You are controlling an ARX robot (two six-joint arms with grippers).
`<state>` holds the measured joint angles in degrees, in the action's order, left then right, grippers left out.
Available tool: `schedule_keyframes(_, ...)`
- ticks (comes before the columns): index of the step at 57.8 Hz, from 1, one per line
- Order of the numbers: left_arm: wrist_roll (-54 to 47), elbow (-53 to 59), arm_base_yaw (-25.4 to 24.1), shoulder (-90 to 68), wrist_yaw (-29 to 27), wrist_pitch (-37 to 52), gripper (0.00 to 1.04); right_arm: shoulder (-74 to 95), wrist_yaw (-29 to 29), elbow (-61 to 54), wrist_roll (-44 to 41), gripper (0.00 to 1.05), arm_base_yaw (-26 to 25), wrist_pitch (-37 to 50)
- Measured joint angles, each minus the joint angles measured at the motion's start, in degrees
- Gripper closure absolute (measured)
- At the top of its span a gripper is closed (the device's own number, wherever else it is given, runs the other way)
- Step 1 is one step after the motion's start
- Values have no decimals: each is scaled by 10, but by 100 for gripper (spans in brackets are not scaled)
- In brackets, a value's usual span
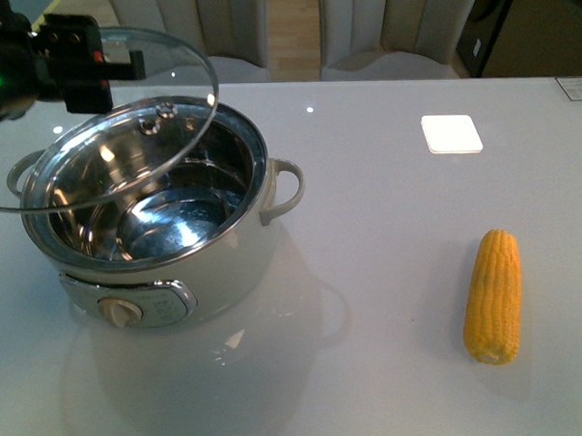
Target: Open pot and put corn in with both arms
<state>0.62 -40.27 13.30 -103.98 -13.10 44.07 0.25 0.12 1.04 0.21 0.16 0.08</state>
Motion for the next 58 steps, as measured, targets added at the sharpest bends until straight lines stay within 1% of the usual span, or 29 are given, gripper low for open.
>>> schedule_keyframes(7, 0, 3, -26, 42, 2, -3, 60, 0, 0, 0, 0, 9, 0, 0)
schedule_keyframes(12, 0, 19, -59, 79, 8, -1, 60, 0, 0, 0, 0, 9, 0, 0)
schedule_keyframes(18, -7, 54, -122, 112, 23, 17, 60, 0, 0, 0, 0, 9, 0, 0)
schedule_keyframes(21, -12, 78, -174, 119, 38, 33, 60, 0, 0, 0, 0, 9, 0, 0)
schedule_keyframes(24, -17, 97, -213, 118, 51, 51, 60, 0, 0, 0, 0, 9, 0, 0)
schedule_keyframes(33, -41, 130, -306, 76, 81, 134, 60, 0, 0, 0, 0, 9, 0, 0)
schedule_keyframes(38, -44, 137, -342, 40, 102, 171, 60, 0, 0, 0, 0, 9, 0, 0)
schedule_keyframes(46, -45, 143, -382, -23, 134, 225, 60, 0, 0, 0, 0, 9, 0, 0)
schedule_keyframes(51, -42, 141, -404, -92, 159, 270, 60, 0, 0, 0, 0, 9, 0, 0)
schedule_keyframes(58, -39, 127, -414, -172, 170, 314, 60, 0, 0, 0, 0, 9, 0, 0)
